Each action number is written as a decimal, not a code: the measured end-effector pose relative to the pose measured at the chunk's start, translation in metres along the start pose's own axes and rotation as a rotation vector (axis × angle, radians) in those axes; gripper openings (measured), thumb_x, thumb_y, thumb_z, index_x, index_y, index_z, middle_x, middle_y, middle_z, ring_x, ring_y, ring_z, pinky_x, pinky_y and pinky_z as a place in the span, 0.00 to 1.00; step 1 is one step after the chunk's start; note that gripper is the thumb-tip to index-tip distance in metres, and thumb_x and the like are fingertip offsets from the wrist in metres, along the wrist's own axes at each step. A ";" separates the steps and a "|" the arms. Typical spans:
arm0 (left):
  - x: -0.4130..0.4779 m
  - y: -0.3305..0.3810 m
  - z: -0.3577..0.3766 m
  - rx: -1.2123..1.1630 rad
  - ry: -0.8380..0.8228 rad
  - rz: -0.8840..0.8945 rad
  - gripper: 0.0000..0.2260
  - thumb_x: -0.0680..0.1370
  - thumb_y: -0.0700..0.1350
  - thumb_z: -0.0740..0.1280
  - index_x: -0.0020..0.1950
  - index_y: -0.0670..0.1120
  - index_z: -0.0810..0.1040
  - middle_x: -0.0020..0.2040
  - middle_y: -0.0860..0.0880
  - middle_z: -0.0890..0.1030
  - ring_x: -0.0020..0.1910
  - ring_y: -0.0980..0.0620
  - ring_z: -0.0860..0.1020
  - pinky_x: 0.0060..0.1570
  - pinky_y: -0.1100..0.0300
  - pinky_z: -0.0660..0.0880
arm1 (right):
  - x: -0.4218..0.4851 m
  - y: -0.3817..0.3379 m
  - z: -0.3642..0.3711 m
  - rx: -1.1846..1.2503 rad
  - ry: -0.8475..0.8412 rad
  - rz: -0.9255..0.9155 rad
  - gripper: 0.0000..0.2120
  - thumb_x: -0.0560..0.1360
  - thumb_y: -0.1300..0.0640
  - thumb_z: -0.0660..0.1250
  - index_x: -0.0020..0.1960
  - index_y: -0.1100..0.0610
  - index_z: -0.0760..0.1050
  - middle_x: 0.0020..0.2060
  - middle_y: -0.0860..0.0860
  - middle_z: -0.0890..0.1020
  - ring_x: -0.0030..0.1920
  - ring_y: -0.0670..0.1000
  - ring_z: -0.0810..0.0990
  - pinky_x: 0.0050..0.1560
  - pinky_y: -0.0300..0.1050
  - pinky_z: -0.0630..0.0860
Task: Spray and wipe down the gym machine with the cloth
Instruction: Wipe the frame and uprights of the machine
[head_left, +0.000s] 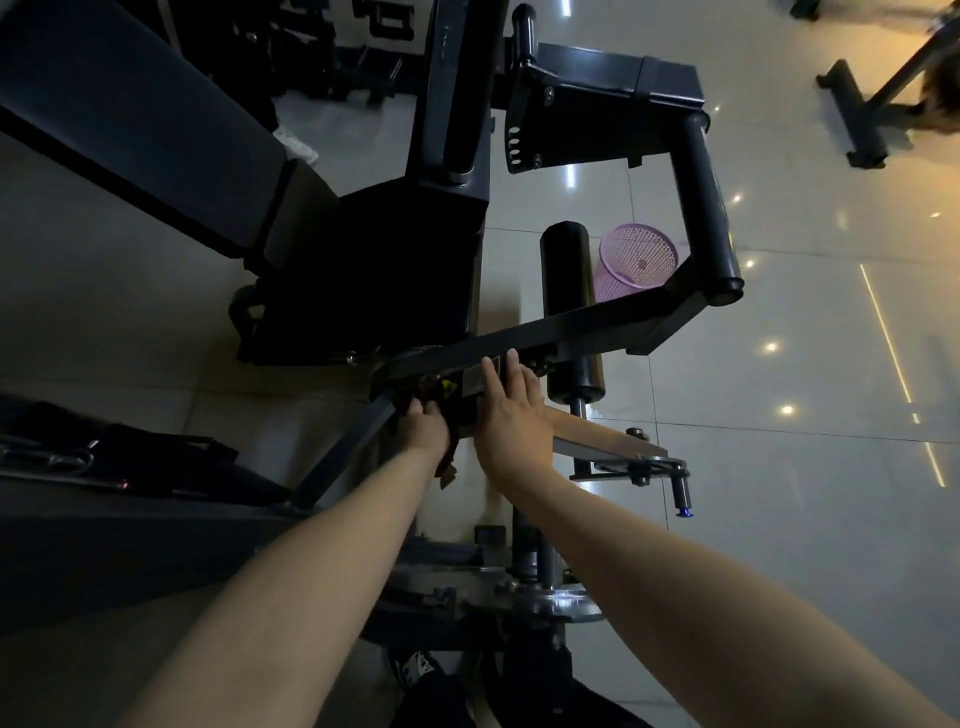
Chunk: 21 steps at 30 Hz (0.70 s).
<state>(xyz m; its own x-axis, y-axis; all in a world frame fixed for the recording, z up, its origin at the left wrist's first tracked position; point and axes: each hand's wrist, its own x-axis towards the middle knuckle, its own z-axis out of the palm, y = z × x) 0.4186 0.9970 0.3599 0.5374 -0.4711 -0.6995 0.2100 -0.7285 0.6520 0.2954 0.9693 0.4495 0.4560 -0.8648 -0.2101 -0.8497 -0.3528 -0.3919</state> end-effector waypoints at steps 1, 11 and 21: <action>-0.003 -0.001 0.002 0.019 -0.004 0.057 0.23 0.83 0.56 0.53 0.78 0.54 0.64 0.75 0.42 0.68 0.71 0.39 0.70 0.71 0.40 0.67 | 0.001 0.001 -0.001 0.000 -0.001 0.000 0.33 0.83 0.53 0.57 0.82 0.50 0.45 0.81 0.54 0.44 0.80 0.57 0.45 0.79 0.51 0.49; -0.028 -0.006 0.003 -0.098 -0.023 0.130 0.20 0.87 0.52 0.51 0.80 0.53 0.61 0.73 0.42 0.72 0.69 0.41 0.72 0.65 0.48 0.70 | 0.000 0.006 0.007 0.038 0.059 -0.041 0.29 0.84 0.51 0.54 0.82 0.51 0.50 0.81 0.55 0.47 0.80 0.57 0.47 0.79 0.52 0.52; -0.074 0.001 0.022 0.017 0.046 0.362 0.23 0.85 0.55 0.52 0.79 0.52 0.65 0.77 0.46 0.66 0.74 0.46 0.67 0.72 0.51 0.65 | -0.002 0.018 0.004 0.277 0.058 -0.078 0.29 0.84 0.48 0.51 0.82 0.56 0.51 0.81 0.55 0.54 0.81 0.52 0.50 0.80 0.49 0.51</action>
<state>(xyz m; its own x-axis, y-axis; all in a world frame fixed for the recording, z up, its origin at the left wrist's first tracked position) 0.3609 1.0203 0.4057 0.6108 -0.6774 -0.4100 -0.0136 -0.5267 0.8499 0.2800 0.9660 0.4389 0.4944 -0.8608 -0.1210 -0.7044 -0.3152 -0.6360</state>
